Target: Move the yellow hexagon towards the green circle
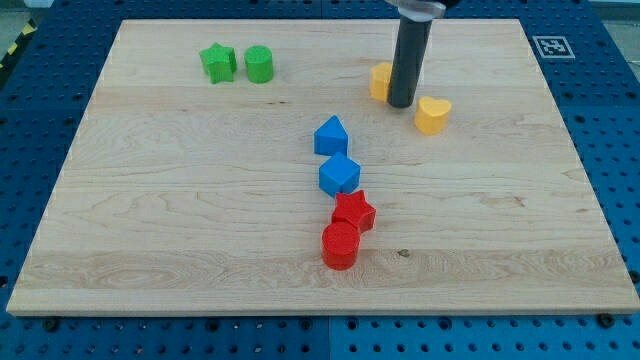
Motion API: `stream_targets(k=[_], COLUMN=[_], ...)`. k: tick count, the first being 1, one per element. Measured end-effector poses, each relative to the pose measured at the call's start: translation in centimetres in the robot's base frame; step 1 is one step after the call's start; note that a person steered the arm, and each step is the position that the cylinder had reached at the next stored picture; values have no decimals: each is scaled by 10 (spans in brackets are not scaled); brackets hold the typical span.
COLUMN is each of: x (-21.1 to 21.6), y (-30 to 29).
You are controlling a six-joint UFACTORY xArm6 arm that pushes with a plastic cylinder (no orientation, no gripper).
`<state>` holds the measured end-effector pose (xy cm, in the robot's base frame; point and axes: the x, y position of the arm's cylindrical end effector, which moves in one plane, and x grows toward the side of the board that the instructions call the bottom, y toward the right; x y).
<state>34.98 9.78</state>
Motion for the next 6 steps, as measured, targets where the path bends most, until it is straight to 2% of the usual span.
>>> stream_targets(k=[2,3,4,6], x=[-22,-64,-71,-48], y=[9,31,32,15])
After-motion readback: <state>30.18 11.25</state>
